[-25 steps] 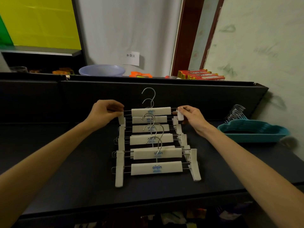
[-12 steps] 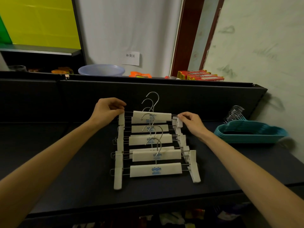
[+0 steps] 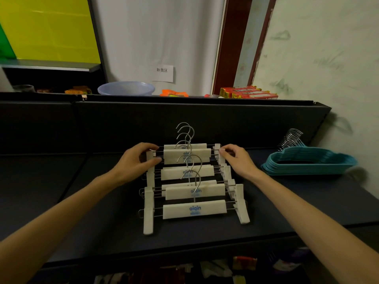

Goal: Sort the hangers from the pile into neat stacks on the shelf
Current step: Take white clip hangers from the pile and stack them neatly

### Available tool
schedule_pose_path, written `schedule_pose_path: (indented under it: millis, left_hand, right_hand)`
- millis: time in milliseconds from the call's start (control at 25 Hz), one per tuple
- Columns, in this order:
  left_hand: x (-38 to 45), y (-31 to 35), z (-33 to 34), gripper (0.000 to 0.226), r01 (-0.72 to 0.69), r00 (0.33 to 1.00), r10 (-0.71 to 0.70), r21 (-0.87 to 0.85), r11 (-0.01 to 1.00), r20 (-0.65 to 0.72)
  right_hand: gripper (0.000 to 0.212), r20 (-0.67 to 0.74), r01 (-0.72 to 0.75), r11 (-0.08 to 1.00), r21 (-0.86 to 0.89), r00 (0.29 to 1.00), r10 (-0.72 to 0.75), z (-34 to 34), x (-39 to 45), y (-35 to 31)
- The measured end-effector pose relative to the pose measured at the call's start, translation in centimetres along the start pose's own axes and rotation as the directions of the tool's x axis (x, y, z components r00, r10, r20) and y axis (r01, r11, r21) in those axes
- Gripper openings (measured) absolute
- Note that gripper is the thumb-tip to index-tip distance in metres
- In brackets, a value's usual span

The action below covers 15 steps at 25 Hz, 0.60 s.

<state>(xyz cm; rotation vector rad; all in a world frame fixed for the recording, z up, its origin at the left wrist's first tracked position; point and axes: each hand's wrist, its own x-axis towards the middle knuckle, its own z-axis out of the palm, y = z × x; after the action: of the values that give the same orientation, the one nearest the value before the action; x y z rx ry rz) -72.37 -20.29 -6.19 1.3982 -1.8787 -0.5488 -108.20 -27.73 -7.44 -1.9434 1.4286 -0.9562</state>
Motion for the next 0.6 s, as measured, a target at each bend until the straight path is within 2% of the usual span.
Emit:
schedule_pose_path:
  millis: [80, 160, 240, 320, 360, 480, 600]
  left_hand:
    - [-1.0, 0.3, 0.2, 0.058, -0.037, 0.999, 0.037, 0.049, 0.998, 0.008]
    - [-1.5, 0.4, 0.2, 0.095, -0.01, 0.998, 0.003, 0.1, 0.995, 0.065]
    - [-1.8, 0.2, 0.3, 0.118, 0.011, 0.991, -0.038, 0.198, 0.98, 0.132]
    - [-2.4, 0.0, 0.5, 0.124, -0.029, 0.986, -0.022, 0.302, 0.953, 0.164]
    - [-2.9, -0.1, 0.7, 0.122, -0.035, 0.986, -0.017, 0.3, 0.953, 0.167]
    - [-4.2, 0.1, 0.8, 0.111, 0.074, 0.988, -0.086, 0.097, 0.993, 0.131]
    - [-5.5, 0.7, 0.9, 0.111, 0.142, 0.986, -0.144, 0.02, 0.99, 0.082]
  right_hand:
    - [0.03, 0.031, 0.011, 1.0, -0.011, 0.999, -0.011, -0.4, -0.5, 0.0]
    - [0.034, 0.057, -0.001, 1.0, 0.014, 0.998, 0.0, -0.7, -0.8, 0.0]
    - [0.039, 0.069, -0.028, 1.0, 0.005, 0.997, 0.027, -0.7, -0.9, -0.3]
    - [0.048, 0.054, -0.056, 0.998, 0.002, 0.997, 0.055, -0.6, -1.2, -0.9]
    - [0.052, 0.028, -0.071, 0.997, 0.036, 0.997, 0.07, -0.6, -1.7, -1.3]
    - [0.056, -0.043, -0.117, 0.964, 0.239, 0.99, 0.131, -0.7, -3.8, -2.5]
    - [0.064, -0.017, -0.112, 0.951, 0.289, 0.992, 0.123, -0.8, -6.7, -2.7]
